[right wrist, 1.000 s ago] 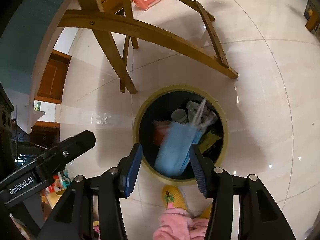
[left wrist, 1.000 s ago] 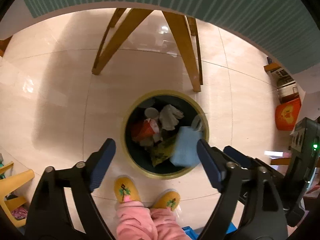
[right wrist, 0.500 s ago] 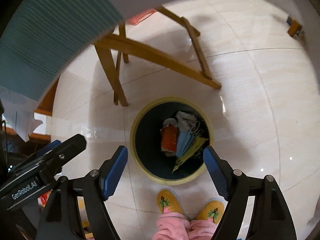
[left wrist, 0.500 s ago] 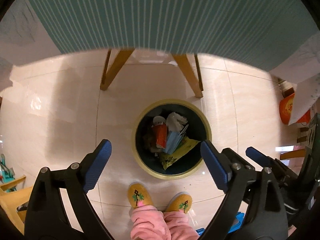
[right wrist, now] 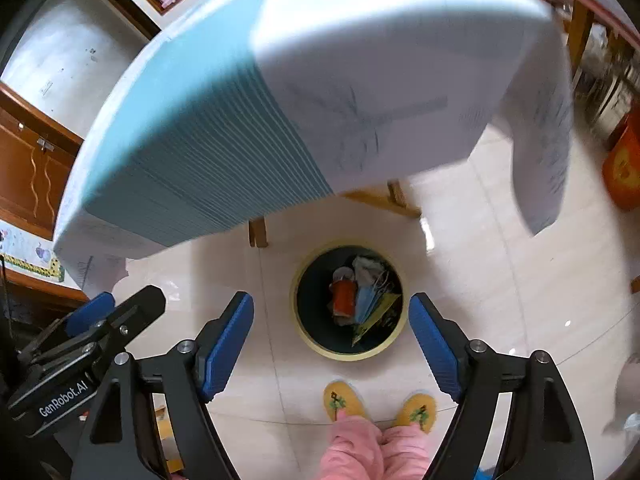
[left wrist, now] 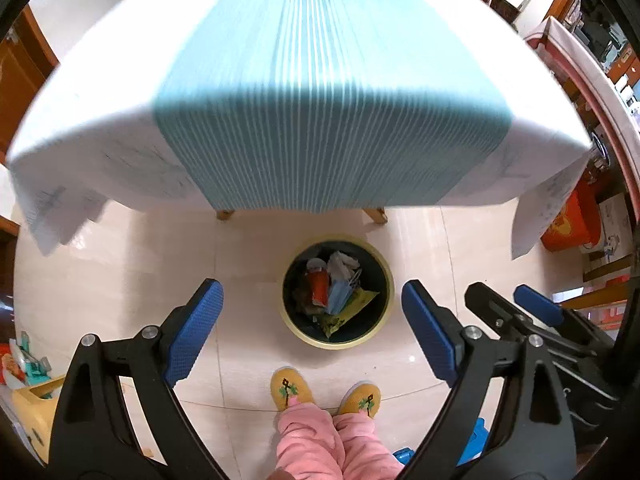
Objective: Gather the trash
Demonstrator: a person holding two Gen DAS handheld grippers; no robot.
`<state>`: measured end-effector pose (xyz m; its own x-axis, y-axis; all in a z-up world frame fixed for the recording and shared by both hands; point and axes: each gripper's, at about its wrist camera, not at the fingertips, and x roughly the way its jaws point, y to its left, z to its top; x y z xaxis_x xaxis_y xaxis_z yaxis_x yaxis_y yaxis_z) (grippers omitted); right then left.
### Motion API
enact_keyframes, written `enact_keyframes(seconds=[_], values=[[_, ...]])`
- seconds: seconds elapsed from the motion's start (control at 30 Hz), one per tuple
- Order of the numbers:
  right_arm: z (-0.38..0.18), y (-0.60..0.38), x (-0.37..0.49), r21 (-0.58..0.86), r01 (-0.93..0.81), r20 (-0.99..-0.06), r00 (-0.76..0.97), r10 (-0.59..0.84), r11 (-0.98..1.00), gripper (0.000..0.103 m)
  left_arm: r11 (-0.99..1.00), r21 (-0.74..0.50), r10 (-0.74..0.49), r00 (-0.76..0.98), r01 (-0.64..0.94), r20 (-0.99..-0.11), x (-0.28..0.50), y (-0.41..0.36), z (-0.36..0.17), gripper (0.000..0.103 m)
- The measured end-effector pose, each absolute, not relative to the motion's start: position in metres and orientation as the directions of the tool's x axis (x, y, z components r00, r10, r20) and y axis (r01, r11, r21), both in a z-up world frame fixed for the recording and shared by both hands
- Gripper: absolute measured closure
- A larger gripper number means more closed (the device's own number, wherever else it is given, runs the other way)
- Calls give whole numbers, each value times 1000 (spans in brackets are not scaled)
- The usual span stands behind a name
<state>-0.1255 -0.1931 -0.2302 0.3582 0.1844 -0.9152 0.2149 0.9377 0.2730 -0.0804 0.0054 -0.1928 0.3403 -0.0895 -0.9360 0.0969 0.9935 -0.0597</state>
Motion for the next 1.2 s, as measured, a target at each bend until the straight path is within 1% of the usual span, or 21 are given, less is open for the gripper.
enact_keyframes(seconds=[0.1, 0.3, 0.5, 0.67, 0.73, 0.97, 1.2], values=[[-188, -189, -127, 257, 202, -909, 384, 165, 945, 22, 992, -68, -100, 360, 102, -928, -81, 9, -154, 14], [-99, -186, -131, 250, 184, -888, 436, 149, 951, 21, 991, -47, -97, 440, 122, -893, -83, 13, -74, 14], [-34, -178, -132, 259, 157, -859, 488, 153, 953, 21, 994, -30, -83, 515, 109, -853, -82, 17, -10, 14], [2, -176, -127, 254, 144, -839, 524, 144, 956, 21, 994, -33, -81, 537, 100, -840, -78, 21, 20, 14], [17, -175, -125, 251, 140, -831, 540, 138, 958, 21, 994, -29, -80, 545, 102, -835, -76, 21, 23, 14], [34, -180, -114, 245, 142, -801, 587, 118, 959, 21, 994, -15, -77, 575, 111, -815, -72, 17, 38, 14], [42, -179, -101, 212, 140, -791, 606, 86, 967, 21, 995, -8, -67, 591, 103, -804, -62, 16, 43, 14]])
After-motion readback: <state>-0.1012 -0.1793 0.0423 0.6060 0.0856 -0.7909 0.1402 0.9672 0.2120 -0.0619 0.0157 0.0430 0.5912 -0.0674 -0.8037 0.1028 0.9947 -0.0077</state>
